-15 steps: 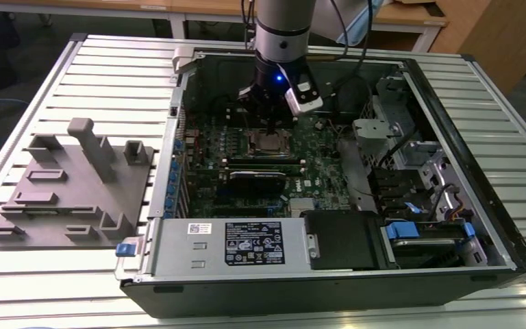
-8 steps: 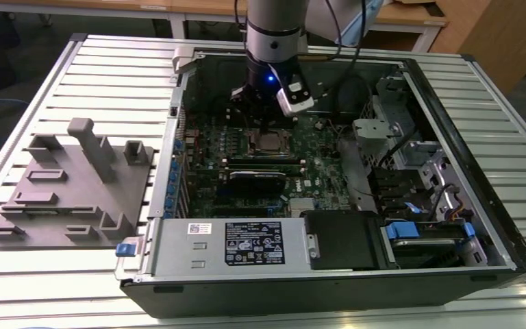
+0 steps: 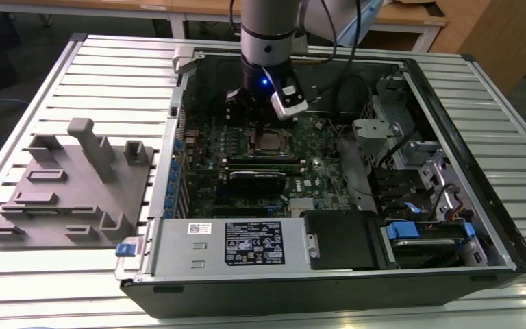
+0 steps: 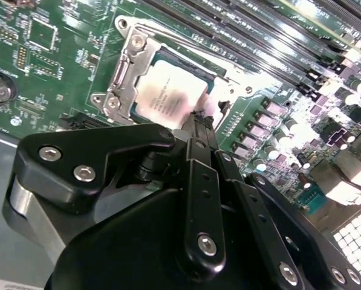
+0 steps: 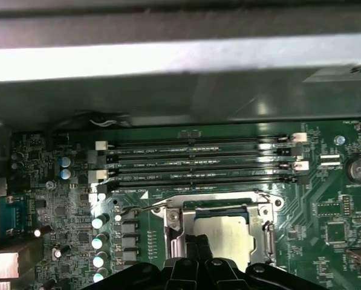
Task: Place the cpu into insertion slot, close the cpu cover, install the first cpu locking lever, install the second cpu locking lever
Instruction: 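Close the cpu cover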
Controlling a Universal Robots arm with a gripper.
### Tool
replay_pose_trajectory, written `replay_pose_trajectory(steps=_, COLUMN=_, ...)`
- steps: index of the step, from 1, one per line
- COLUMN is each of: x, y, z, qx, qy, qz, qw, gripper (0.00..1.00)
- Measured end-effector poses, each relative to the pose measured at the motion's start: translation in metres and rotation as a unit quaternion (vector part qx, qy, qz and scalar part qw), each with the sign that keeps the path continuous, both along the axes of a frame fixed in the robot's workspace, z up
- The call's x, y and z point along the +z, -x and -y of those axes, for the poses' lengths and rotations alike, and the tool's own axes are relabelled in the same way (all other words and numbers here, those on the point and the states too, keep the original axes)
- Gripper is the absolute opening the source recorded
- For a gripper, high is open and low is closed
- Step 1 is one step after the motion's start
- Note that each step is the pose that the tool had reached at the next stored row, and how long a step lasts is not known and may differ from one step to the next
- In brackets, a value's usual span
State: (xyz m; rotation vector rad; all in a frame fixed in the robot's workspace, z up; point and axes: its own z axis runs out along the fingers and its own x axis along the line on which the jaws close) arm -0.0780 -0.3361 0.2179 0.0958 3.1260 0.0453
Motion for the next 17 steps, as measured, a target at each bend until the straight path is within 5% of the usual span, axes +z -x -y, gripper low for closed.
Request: replay_pose_trajectory(steps=17, x=-0.0113, y=0.0041, z=0.0031, qx=0.000, qy=0.0000, qz=0.0000, qw=1.00000, gripper=0.10)
